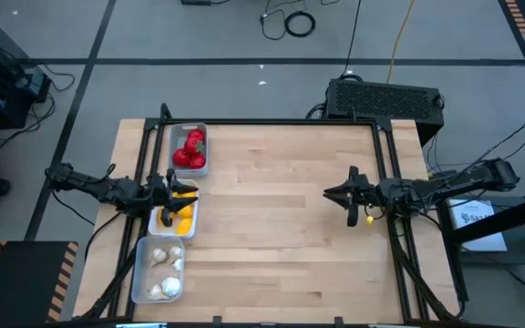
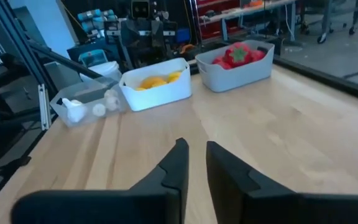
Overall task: Sort produce into baskets
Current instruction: Return to Home Position
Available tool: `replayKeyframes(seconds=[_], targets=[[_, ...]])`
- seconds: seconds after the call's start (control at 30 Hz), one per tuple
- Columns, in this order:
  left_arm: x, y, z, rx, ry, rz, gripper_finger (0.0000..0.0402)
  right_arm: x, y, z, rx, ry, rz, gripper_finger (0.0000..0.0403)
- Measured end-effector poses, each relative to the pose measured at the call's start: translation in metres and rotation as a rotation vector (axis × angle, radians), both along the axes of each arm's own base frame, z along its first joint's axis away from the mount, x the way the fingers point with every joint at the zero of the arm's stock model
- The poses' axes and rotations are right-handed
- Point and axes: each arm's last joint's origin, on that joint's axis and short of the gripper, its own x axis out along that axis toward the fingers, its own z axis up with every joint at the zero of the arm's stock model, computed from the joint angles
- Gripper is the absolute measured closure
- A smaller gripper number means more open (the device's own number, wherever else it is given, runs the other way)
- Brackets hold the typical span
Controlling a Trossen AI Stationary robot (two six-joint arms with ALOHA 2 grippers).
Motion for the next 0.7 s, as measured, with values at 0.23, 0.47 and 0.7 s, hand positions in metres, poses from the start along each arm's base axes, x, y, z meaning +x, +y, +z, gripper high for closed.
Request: replayKeyframes(seconds=[0.23, 0.47, 0.7], targets=[[0.000, 0.000, -0.001, -0.005, 0.012, -0.003, 0.0242, -0.015, -0.003, 0.002, -0.075, 0.018, -0.003, 0.0394], [0.000, 0.003, -0.003, 0.030, 0.040, 0.106, 0.0242, -0.029, -0.005, -0.002, -0.065, 0.053, -0.023, 0.0400], [0.000, 0.004, -0.003, 0.036, 0.042, 0.132, 0.0242, -0.038, -0.007, -0.007, -0.086, 0.069, -0.019, 0.0399]])
